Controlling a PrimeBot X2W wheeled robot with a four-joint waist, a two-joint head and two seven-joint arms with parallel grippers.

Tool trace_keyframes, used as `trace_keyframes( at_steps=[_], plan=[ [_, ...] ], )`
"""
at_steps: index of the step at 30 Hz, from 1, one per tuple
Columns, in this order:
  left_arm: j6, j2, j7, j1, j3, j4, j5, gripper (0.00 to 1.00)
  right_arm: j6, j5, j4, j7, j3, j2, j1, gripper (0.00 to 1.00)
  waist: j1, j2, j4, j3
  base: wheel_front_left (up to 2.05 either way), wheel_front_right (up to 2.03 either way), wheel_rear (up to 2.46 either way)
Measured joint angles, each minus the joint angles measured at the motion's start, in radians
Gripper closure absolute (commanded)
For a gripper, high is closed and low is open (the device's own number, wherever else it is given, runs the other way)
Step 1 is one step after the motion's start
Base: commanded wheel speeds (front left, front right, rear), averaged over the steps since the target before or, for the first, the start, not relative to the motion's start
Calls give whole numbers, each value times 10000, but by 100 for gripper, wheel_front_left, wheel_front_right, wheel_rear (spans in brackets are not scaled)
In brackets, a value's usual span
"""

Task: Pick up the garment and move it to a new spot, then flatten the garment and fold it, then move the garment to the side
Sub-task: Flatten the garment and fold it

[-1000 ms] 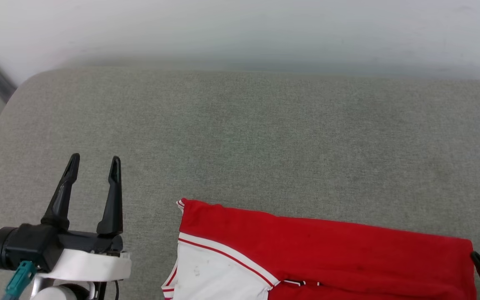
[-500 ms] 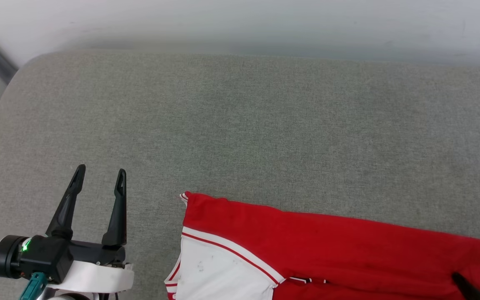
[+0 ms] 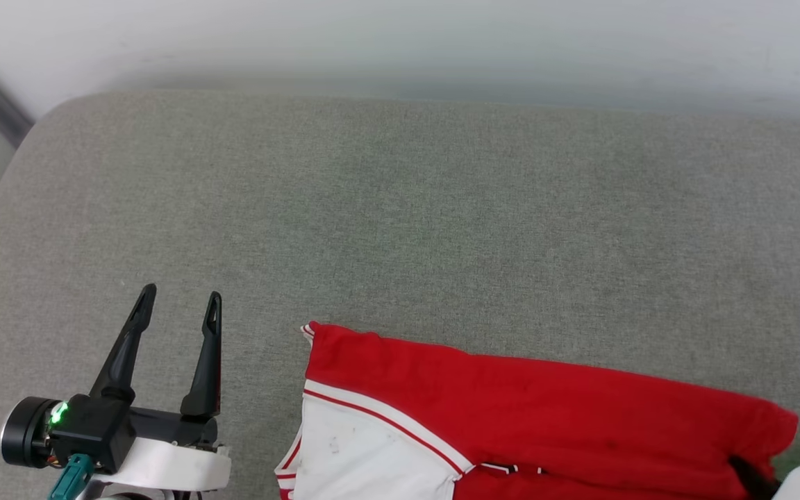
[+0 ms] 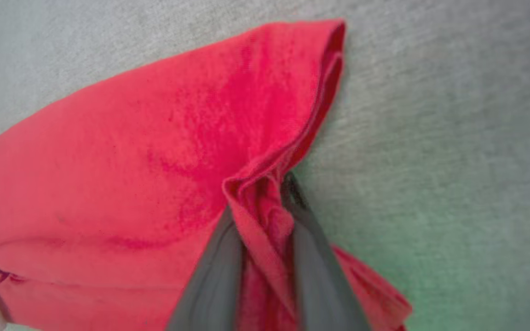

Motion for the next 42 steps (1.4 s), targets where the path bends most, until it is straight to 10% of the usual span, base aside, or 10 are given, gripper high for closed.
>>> trace_keyframes(
  at_steps=[21, 42],
  plan=[
    [-157, -247, 0, 157, 286, -10, 84, 0, 111, -1392, 506, -491, -2008, -1457, -282, 100, 3, 0, -392, -503, 0, 0, 0],
    [-171, -537, 0, 316, 73, 153, 121, 0, 107, -830, -3898, 2109, 1243, 631, 915, 100, 2, 0, -297, -1047, 0, 0, 0]
  ],
)
